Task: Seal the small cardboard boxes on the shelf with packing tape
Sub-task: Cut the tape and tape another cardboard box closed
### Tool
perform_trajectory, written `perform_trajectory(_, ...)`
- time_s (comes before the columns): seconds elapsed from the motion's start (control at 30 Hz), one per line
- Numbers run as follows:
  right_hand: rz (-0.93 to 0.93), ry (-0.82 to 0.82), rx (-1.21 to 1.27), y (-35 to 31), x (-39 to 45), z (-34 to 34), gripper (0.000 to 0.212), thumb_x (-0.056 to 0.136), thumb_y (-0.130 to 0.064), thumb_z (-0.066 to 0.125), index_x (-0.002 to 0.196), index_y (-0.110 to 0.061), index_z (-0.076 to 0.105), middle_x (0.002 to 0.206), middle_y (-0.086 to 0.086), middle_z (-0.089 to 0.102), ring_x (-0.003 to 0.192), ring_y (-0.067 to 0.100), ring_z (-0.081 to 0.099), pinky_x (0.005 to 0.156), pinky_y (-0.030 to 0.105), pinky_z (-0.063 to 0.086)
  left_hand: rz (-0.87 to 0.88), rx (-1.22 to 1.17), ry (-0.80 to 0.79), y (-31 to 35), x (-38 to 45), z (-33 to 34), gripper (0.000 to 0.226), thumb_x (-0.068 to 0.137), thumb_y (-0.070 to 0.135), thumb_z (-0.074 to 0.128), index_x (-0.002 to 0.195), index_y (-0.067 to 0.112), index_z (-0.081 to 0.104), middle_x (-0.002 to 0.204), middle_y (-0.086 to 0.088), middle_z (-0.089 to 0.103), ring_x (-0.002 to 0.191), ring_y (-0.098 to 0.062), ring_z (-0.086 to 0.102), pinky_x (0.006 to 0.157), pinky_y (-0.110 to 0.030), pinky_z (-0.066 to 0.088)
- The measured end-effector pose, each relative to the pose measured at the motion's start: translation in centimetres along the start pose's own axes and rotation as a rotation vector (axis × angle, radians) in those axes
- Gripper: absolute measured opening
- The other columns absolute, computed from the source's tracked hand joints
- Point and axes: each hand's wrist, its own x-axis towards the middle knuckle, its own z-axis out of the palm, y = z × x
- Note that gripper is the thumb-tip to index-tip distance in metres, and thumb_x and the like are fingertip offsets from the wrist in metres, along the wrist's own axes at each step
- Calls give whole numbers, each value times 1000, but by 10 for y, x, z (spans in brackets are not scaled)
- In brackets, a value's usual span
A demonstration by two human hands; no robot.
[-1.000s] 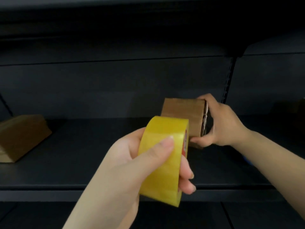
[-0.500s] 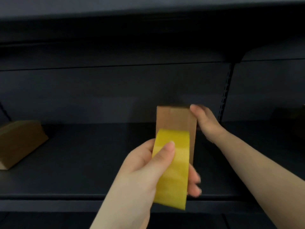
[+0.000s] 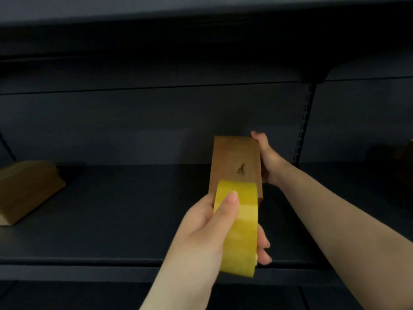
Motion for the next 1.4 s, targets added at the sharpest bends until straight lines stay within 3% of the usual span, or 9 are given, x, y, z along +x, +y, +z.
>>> perform_trajectory(0.27,160,-46,-110,16,8,8,76,63,-77,52,106,-14,61,104,15,67,89,29,64,62,30,49,-29,91,75,-15,10,-6,41,75,47,48,96,14,61,62,-9,71,52,-19,66,50,-25,55)
perform_trajectory(0.4,-4,161,-466,10,10,7,86,69,-73,55,127,-9,50,121,10,57,101,27,56,70,30,43,-57,63,66,-21,6,-10,42,73,47,49,97,15,61,63,-9,71,52,-20,66,53,-27,56)
perform_trajectory(0.57,-454,209,-838,-12,-6,10,55,92,-52,42,134,-17,46,139,7,48,124,23,45,91,25,34,-53,28,57,-25,3,-8,44,73,44,48,101,12,59,62,-10,71,50,-19,65,52,-25,56)
perform_trajectory(0.67,-662,19,-870,-33,-34,23,55,95,-50,33,144,-27,29,152,-2,26,139,10,17,110,26,3,-47,7,52,-27,3,-8,42,74,42,48,100,11,58,61,-10,70,49,-18,65,50,-24,55)
perform_trajectory(0.77,-492,-244,-1284,-30,-53,41,69,92,-60,12,148,-20,11,157,-2,8,142,9,1,111,32,-9,-31,-5,40,-29,3,-8,40,75,42,48,99,12,58,61,-9,71,48,-17,65,49,-24,55)
perform_trajectory(0.83,-342,-295,-1475,-21,-55,50,74,90,-62,10,148,-16,1,157,0,-2,143,14,-4,114,42,-7,-26,6,31,-30,3,-7,41,74,45,49,101,15,58,63,-8,71,50,-17,66,49,-24,54)
perform_trajectory(1.13,-184,-74,-1518,-24,-4,54,75,91,-63,13,148,-16,1,158,1,-1,144,18,-1,113,50,0,-4,75,143,-34,41,-13,24,93,33,43,99,14,57,61,-4,72,51,-13,67,50,-22,54)
perform_trajectory(1.27,-167,-70,-1504,-25,3,52,75,91,-64,13,148,-18,-1,158,0,-3,144,17,-3,113,52,0,-117,130,96,-34,51,-29,10,86,28,58,94,23,61,78,-4,76,69,-14,72,57,-23,57)
perform_trajectory(1.4,-171,-66,-1482,-23,4,51,76,90,-65,14,148,-19,0,157,-1,-3,143,18,-3,111,54,-2,-116,517,140,-19,69,-55,59,65,36,78,110,31,40,104,12,55,90,-4,58,74,-22,49)
